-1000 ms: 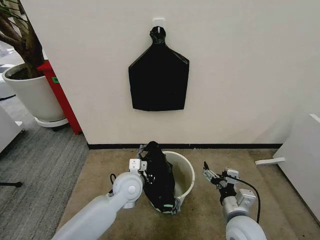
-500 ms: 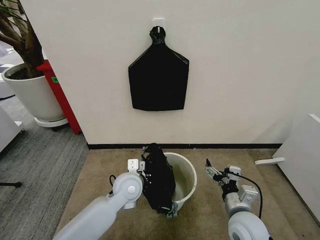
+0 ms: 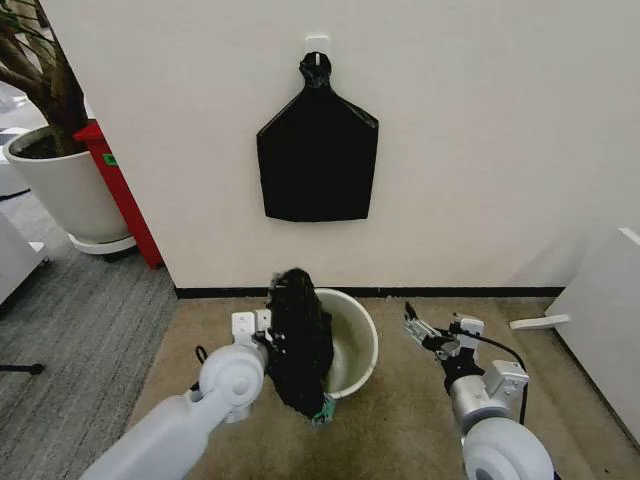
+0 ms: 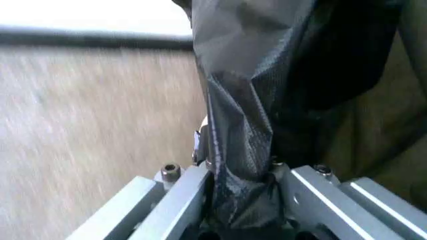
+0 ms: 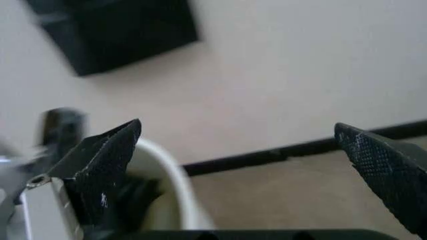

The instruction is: Place the garbage bag over the trash bin.

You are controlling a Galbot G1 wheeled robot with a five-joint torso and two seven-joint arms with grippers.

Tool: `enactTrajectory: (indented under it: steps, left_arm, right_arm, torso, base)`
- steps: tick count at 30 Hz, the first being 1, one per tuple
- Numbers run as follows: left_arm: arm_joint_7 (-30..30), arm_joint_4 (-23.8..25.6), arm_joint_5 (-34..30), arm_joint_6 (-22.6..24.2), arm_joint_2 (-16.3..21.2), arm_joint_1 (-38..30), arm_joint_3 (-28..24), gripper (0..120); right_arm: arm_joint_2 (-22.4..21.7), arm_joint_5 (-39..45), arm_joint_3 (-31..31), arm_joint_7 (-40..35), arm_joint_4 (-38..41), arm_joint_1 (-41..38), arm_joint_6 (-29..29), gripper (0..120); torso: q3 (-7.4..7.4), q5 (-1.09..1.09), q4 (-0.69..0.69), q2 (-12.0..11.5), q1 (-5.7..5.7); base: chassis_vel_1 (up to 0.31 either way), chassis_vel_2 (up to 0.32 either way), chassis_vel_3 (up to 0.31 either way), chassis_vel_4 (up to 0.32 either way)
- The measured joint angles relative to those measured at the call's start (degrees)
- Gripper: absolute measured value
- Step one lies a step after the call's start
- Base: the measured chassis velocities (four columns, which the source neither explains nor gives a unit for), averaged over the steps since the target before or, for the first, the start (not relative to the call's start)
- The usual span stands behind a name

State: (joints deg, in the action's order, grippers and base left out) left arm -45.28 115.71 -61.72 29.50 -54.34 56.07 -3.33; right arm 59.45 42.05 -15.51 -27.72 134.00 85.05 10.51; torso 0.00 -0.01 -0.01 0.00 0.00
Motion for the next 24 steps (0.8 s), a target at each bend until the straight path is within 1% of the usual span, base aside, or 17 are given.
enactTrajectory:
  steps: [1, 2, 3, 4, 5, 6, 7, 9, 11, 14, 16, 17, 20, 22, 24]
  left_arm:
    - [2.1, 0.1, 3.6, -1.0, 0.5, 0.4, 0.1, 1]
    - [2.1, 0.1, 3.6, -1.0, 0.5, 0.4, 0.1, 1]
    - [5.2, 0.1, 8.4, -2.6, 1.2, 1.0, 0.2, 1]
    - [6.6, 0.1, 10.6, -3.4, 1.5, 1.3, 0.3, 1]
    - [9.4, 0.1, 14.6, -4.8, 2.3, 2.0, 0.4, 1]
    - [11.4, 0.1, 17.3, -5.9, 3.0, 2.6, 0.6, 1]
    - [12.8, 0.3, 19.3, -6.7, 3.5, 3.2, 0.8, 1]
    - [13.4, 0.3, 20.1, -7.0, 3.7, 3.5, 0.8, 1]
    - [16.5, 0.6, 25.3, -9.2, 4.9, 5.2, 1.6, 1]
    - [18.4, 0.6, 28.3, -10.4, 5.1, 6.2, 2.2, 1]
    - [19.2, 0.6, 29.9, -11.2, 5.1, 6.5, 2.6, 1]
    - [19.2, 0.6, 29.9, -11.2, 5.1, 6.5, 2.6, 1]
    - [20.3, 0.4, 32.4, -12.1, 4.6, 6.8, 3.0, 1]
    - [21.0, 0.2, 34.4, -12.8, 4.3, 7.2, 3.3, 1]
    - [21.1, 0.2, 34.7, -13.0, 4.2, 7.4, 3.3, 1]
  right_arm:
    - [-0.9, 2.5, 0.6, 0.7, 0.6, -1.1, 0.3, 100]
    - [-0.9, 2.5, 0.6, 0.7, 0.6, -1.1, 0.3, 100]
    - [-2.4, 6.2, 1.3, 2.3, 0.9, -3.0, 0.7, 100]
    - [-3.1, 7.5, 1.5, 3.2, 1.0, -3.9, 0.7, 100]
    - [-4.3, 9.9, 1.9, 5.4, 1.0, -5.8, 0.9, 100]
    - [-5.3, 11.8, 2.2, 7.4, 0.8, -7.6, 1.1, 100]
    - [-6.0, 13.2, 2.6, 8.7, 0.5, -9.1, 1.4, 100]
    - [-6.3, 13.8, 2.9, 9.3, 0.3, -9.9, 1.5, 100]
    - [-7.8, 17.8, 5.9, 11.7, -1.1, -16.3, 2.8, 100]
    - [-7.1, 19.4, 10.4, 11.0, -3.5, -22.6, 3.3, 100]
    - [-5.7, 19.5, 14.1, 9.5, -6.3, -26.4, 3.5, 100]
    - [-5.7, 19.5, 14.1, 9.5, -6.3, -26.4, 3.5, 100]
    - [-3.9, 19.7, 17.7, 6.6, -9.5, -29.9, 3.5, 100]
    - [-2.2, 21.4, 20.2, 3.8, -11.7, -32.8, 3.6, 100]
    - [-1.9, 21.9, 20.7, 3.1, -12.1, -33.4, 3.7, 100]
  torso:
    - [0.00, 0.01, 0.00, 0.0, 0.00]
    - [0.00, 0.01, 0.00, 0.0, 0.00]
    - [0.00, 0.01, 0.00, 0.0, 0.00]
    - [0.00, 0.01, 0.01, 0.0, 0.00]
    - [0.00, 0.01, 0.01, 0.0, 0.00]
    - [0.00, 0.00, 0.00, 0.0, 0.00]
    - [0.00, 0.00, 0.00, 0.0, 0.00]
    - [0.00, 0.01, 0.01, 0.0, 0.00]
    - [0.00, 0.00, 0.01, 0.0, 0.00]
    - [0.00, 0.00, 0.02, 0.0, 0.00]
    - [0.00, 0.00, 0.02, 0.0, 0.00]
    - [0.00, 0.00, 0.02, 0.0, 0.00]
    - [0.00, 0.01, 0.01, 0.0, 0.00]
    - [0.00, 0.01, 0.02, 0.0, 0.00]
    - [0.00, 0.00, 0.02, 0.0, 0.00]
  base:
    - [0.000, 0.000, 0.000, 0.000]
    - [0.000, 0.000, 0.000, 0.000]
    - [0.000, 0.000, 0.000, 0.000]
    - [0.000, 0.000, 0.000, 0.000]
    - [0.000, 0.000, 0.000, 0.000]
    - [0.000, 0.000, 0.000, 0.000]
    - [0.000, 0.000, 0.000, 0.000]
    - [0.000, 0.000, 0.000, 0.000]
    - [0.000, 0.000, 0.000, 0.000]
    - [0.000, 0.000, 0.000, 0.000]
    - [0.000, 0.000, 0.000, 0.000]
    - [0.000, 0.000, 0.000, 0.000]
    - [0.000, 0.000, 0.000, 0.000]
    - [0.000, 0.000, 0.000, 0.000]
    - [0.000, 0.000, 0.000, 0.000]
